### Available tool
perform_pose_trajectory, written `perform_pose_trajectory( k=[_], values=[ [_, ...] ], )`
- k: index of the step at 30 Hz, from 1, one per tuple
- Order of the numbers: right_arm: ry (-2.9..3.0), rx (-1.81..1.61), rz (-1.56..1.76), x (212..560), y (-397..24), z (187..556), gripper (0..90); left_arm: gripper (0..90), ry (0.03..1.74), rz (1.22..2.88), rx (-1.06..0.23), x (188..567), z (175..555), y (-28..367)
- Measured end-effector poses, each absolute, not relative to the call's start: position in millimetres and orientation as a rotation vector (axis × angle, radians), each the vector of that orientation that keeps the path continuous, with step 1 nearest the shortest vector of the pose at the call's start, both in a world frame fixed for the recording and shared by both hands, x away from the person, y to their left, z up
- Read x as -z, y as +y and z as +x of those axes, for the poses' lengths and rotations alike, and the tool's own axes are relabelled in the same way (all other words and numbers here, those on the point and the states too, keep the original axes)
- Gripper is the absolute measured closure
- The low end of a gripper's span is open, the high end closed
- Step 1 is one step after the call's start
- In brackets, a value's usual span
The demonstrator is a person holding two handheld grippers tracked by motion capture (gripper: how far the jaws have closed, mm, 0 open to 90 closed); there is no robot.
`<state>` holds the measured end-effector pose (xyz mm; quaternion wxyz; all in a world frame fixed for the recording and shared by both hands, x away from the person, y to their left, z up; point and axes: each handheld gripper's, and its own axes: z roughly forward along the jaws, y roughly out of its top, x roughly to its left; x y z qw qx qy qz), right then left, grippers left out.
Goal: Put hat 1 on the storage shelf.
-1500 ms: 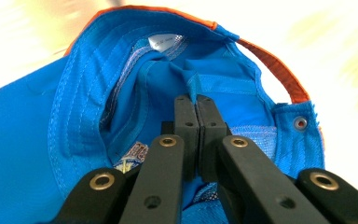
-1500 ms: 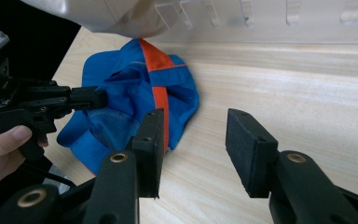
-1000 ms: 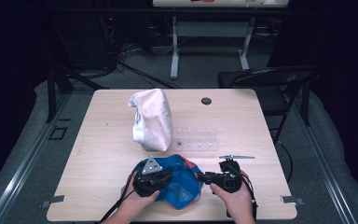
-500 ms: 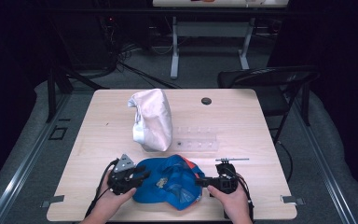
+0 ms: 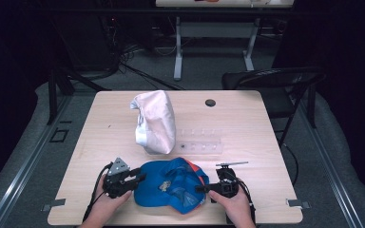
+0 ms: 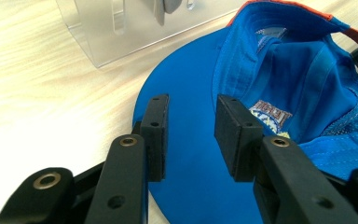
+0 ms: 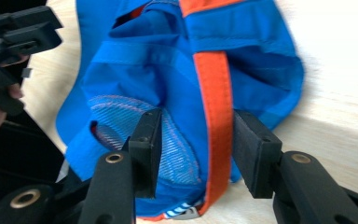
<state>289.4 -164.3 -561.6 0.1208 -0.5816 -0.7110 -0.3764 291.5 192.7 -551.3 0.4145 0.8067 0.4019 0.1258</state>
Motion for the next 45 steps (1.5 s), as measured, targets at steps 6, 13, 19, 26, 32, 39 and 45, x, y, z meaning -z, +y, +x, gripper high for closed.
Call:
perform_pose_trajectory(
  k=[6,13,19,26,32,39,45],
  values=[
    [-2.037,1.168,-1.661,553.7,-166.5,288.9,57.3,65.8,1.012,2.037,-0.313,552.9,292.3,194.1],
    [-1.901,1.214,-1.715,545.4,-172.5,288.7,70.4,65.6,1.008,2.047,-0.325,553.8,293.3,194.9],
    [-1.941,1.175,-1.732,542.5,-176.1,289.3,76.7,64.9,1.020,2.035,-0.337,554.5,293.4,194.7],
    [-1.898,1.204,-1.761,537.9,-179.5,287.5,77.2,61.6,1.020,2.020,-0.352,549.0,294.2,201.8],
    [-1.892,1.203,-1.791,532.0,-186.5,287.4,77.3,58.0,1.040,1.990,-0.353,547.1,296.5,208.1],
    [-1.938,1.179,-1.822,522.3,-190.1,288.5,77.4,52.8,1.067,1.975,-0.365,546.5,299.1,214.1],
    [-1.948,1.144,-1.822,510.9,-192.2,293.0,77.4,52.2,1.085,1.961,-0.373,545.3,301.5,219.9]
  ],
)
